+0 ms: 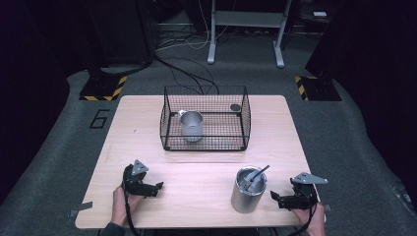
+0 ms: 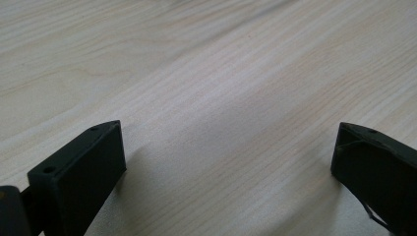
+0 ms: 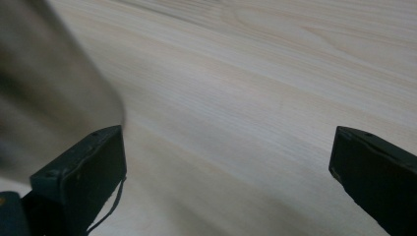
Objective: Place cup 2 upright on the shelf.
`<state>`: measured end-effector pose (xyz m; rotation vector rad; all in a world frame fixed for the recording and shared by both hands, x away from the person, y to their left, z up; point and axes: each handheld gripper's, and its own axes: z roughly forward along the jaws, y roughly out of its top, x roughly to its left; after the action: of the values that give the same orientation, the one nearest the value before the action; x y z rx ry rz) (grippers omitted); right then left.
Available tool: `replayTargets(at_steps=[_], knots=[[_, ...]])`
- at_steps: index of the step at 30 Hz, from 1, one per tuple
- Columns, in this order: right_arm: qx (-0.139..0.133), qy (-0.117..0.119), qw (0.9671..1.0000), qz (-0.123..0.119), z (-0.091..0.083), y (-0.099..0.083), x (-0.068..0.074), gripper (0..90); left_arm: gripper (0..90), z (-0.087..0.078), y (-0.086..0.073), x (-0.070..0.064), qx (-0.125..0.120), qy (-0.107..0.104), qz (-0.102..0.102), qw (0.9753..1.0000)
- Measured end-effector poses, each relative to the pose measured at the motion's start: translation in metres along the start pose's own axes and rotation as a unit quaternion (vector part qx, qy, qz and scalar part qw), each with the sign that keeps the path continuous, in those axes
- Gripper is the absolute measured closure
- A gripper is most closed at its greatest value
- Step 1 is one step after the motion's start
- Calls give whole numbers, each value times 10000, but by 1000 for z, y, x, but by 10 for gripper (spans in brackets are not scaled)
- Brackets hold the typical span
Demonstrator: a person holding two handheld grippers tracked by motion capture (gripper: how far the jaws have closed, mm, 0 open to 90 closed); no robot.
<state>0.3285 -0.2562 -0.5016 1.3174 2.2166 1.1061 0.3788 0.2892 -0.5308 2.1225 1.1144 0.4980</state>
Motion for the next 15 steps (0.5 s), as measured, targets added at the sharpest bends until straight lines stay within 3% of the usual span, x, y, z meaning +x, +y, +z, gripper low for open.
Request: replayTargets(at_steps=[6, 10, 15], knots=[[-226, 294, 9992, -172, -19, 6, 17, 0, 0, 1, 0, 1, -6, 36, -90, 10000], [-363, 413, 9979, -337, -31, 10, 31, 0, 0, 0, 1, 3, 48, -20, -14, 10000], [-514, 679, 9949, -543, -39, 17, 51, 0, 0, 1, 1, 3, 8, 23, -58, 10000]])
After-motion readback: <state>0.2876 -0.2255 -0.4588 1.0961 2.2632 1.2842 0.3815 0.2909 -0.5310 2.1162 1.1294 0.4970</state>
